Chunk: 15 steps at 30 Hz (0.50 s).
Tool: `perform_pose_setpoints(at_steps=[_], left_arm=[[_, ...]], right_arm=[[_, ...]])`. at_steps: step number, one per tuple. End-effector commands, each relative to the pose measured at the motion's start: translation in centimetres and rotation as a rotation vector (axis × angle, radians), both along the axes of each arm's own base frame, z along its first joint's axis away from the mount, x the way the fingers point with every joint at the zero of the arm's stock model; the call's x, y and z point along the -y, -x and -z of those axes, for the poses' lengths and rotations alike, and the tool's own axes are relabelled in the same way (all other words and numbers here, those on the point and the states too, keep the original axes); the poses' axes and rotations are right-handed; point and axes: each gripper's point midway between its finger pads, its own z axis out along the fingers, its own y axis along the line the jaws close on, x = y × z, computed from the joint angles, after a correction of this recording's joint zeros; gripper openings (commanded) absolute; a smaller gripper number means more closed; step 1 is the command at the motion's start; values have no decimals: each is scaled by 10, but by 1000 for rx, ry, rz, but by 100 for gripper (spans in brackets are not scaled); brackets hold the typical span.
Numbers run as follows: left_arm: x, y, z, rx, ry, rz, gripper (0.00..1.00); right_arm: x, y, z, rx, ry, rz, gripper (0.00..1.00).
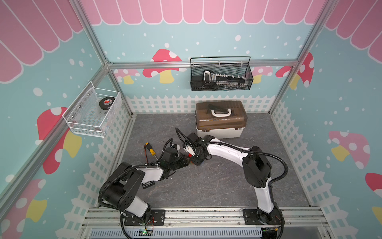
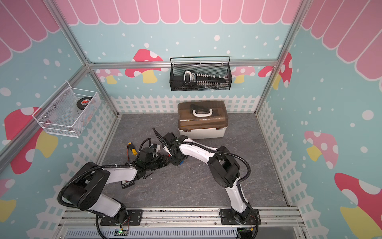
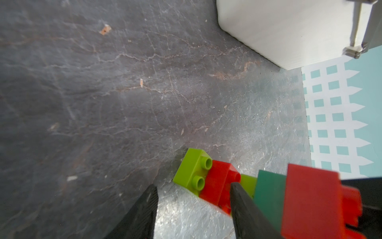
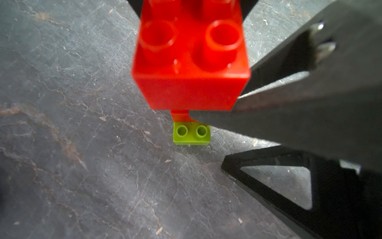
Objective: Assemble the letter y with lego
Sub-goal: Assemble the lego brick with the lego brick.
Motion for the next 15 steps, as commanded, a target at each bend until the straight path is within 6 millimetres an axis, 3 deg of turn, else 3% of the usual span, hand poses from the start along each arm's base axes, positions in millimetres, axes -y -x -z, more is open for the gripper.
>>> perform_pose_setpoints(at_steps=[1, 15], left_arm=[[-7, 4, 9, -28, -13, -28, 56], [-8, 6, 6, -22, -7, -30, 56]], right_arm=[[11, 11, 14, -49, 85, -5, 18], [13, 12, 23, -85, 131, 4, 17]])
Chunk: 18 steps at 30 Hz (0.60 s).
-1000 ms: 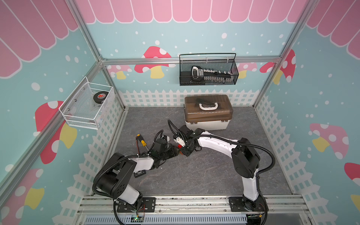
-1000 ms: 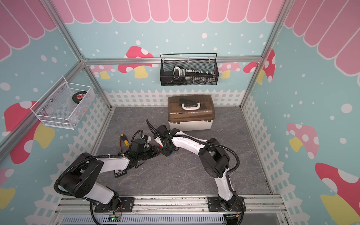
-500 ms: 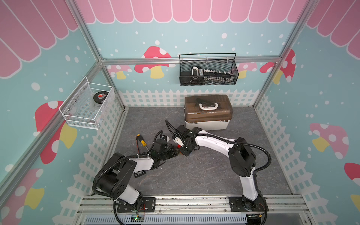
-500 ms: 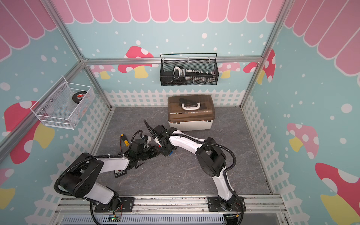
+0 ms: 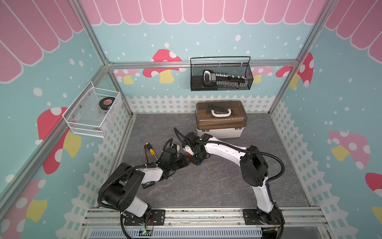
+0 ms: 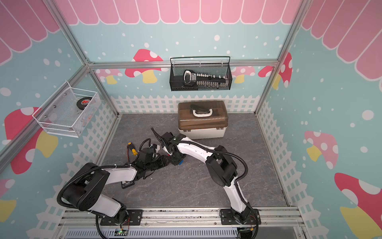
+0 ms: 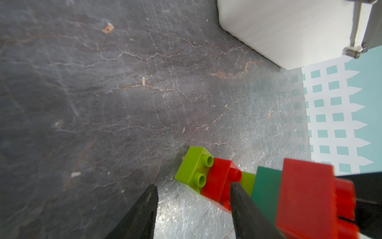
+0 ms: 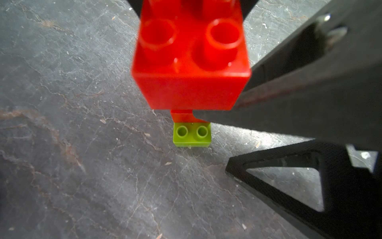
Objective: Assemble the letter y with lego
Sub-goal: Assemble the lego brick with the lego brick.
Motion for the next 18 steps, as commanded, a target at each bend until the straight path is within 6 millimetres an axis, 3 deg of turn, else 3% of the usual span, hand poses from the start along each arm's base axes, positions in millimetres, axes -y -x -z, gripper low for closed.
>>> perform_pose_setpoints(at_steps=[1, 18], left_arm=[[-7, 4, 6, -21, -6, -28, 56], [-7, 5, 9, -26, -9, -29, 56]], right_arm=[[13, 12, 22, -68, 91, 3, 17], [14, 13, 31, -85, 111, 5, 16]])
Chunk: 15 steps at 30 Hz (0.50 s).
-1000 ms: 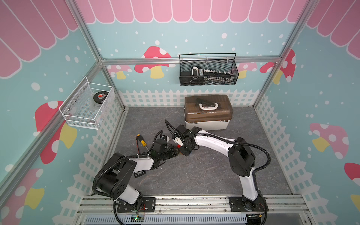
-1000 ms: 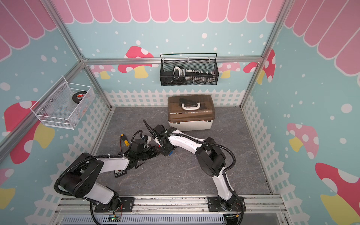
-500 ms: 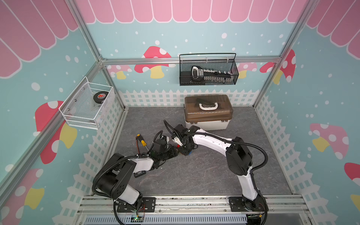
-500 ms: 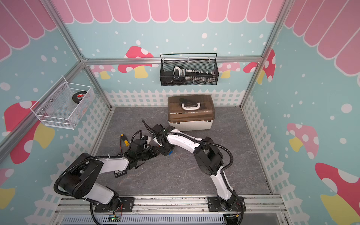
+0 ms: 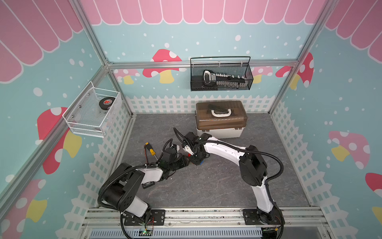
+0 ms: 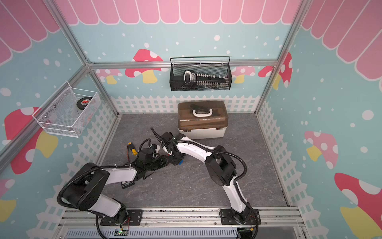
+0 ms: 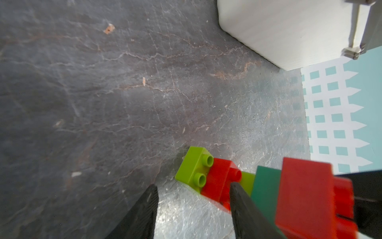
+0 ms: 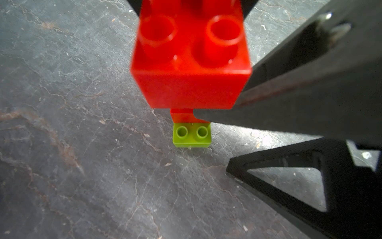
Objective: Assemble the letter y with lego
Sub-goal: Assemble the lego brick with the lego brick.
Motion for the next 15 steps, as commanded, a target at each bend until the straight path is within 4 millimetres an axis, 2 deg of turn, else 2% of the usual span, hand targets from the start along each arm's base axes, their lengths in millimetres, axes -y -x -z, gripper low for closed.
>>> perform_pose_setpoints(at_steps=[1, 7, 15], left_arm=[[-8, 5, 9, -31, -13, -30, 56], [-10, 4, 1, -20, -18, -35, 56], [-18, 7, -20, 9, -50, -52, 60]], right_arm=[[14, 13, 30, -73, 98, 1, 16], [8, 8, 17, -44, 55, 8, 17], [2, 0, -5, 5, -37, 29, 17]])
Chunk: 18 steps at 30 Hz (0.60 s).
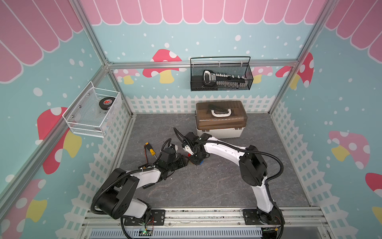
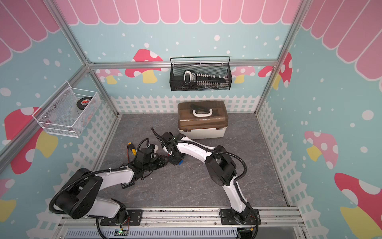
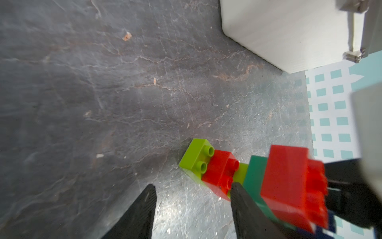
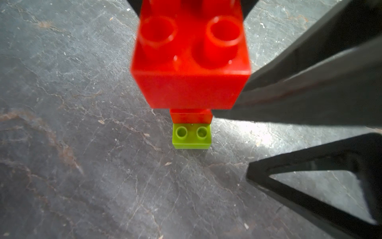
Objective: Assemble the letter y with lego
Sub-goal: Assemble the lego brick with the lego brick.
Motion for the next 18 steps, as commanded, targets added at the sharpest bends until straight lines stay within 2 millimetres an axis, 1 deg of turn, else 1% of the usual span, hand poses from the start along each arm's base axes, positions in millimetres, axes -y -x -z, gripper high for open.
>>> perform_pose_setpoints(at_steps=[1, 4, 11, 14, 18], left_arm=[[-8, 1, -8, 11, -25, -23, 60], [-12, 3, -15, 21, -35, -31, 60], [-22, 9, -22, 32, -71, -52, 61], [-25, 10, -22, 31, -77, -60, 61], [-26, 10, -21, 30, -74, -68, 61]], right_arm=[[4, 0, -6, 8, -25, 18, 18], [4, 0, -13, 22, -52, 23, 17], [10, 3, -16, 28, -62, 30, 17], [11, 2, -12, 25, -53, 28, 18], [15, 3, 0, -4, -2, 24, 17]])
